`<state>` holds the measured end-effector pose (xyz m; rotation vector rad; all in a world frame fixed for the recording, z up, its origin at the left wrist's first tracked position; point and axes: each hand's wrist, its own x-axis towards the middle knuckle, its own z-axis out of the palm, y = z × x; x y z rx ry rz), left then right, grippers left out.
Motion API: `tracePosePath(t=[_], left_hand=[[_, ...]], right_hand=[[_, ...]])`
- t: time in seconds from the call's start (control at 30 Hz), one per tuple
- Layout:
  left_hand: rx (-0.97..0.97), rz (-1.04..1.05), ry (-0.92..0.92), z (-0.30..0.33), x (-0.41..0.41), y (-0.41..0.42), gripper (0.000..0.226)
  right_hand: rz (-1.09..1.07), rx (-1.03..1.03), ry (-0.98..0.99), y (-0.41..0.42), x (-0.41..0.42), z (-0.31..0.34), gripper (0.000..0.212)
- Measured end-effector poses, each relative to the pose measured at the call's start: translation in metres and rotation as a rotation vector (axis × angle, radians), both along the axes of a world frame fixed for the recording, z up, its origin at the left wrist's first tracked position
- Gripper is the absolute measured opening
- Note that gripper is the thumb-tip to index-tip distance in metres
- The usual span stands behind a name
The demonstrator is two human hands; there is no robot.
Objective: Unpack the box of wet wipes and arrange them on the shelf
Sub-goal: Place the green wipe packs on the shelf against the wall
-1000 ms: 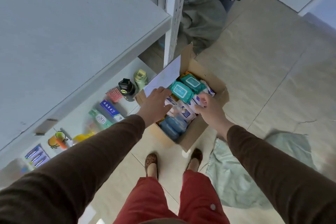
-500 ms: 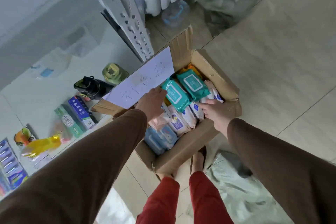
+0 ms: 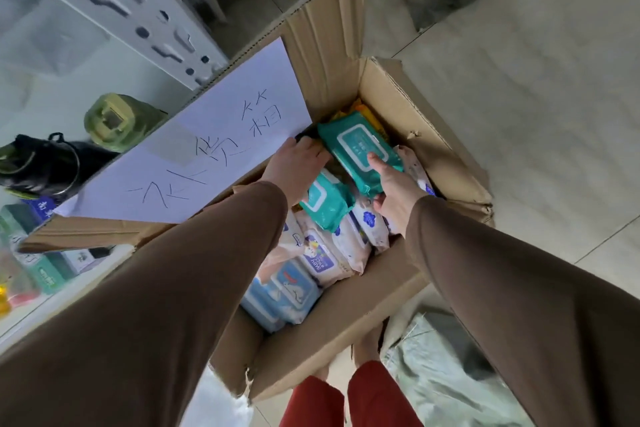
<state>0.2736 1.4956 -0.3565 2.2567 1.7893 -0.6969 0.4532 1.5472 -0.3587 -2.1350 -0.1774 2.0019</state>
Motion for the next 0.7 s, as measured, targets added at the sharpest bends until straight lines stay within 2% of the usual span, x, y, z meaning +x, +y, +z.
tracePosePath(t=[0.1, 0.17, 0.27, 0.4, 0.5, 0.6, 0.7], left_hand=[[-0.017, -0.009, 0.051, 0.011, -0.004, -0.01, 0.055], [-0.023, 0.011, 0.032, 0.027, -0.005, -0.022, 0.058], [-0.024, 0.151, -0.046, 0.069, -0.009, -0.048, 0.051], [-0.102, 0.586, -0.296, 0.153, -0.02, -0.099, 0.053], [-0.055, 0.775, -0.438, 0.226, -0.034, -0.148, 0.047], [-0.018, 0.874, -0.463, 0.302, -0.054, -0.206, 0.038], [0.07, 0.974, -0.48, 0.374, -0.082, -0.277, 0.04]], right_hand=[[-0.014, 0.016, 0.071, 0.0, 0.006, 0.015, 0.037], [-0.016, 0.033, 0.082, -0.005, 0.013, 0.029, 0.02], [0.12, 0.122, 0.034, -0.025, 0.023, 0.06, 0.028], [0.273, 0.336, -0.063, -0.059, 0.034, 0.126, 0.048], [0.399, 0.448, 0.024, -0.088, 0.032, 0.193, 0.046], [0.571, 0.576, 0.115, -0.123, 0.014, 0.265, 0.044], [0.754, 0.702, 0.17, -0.166, -0.02, 0.332, 0.037]])
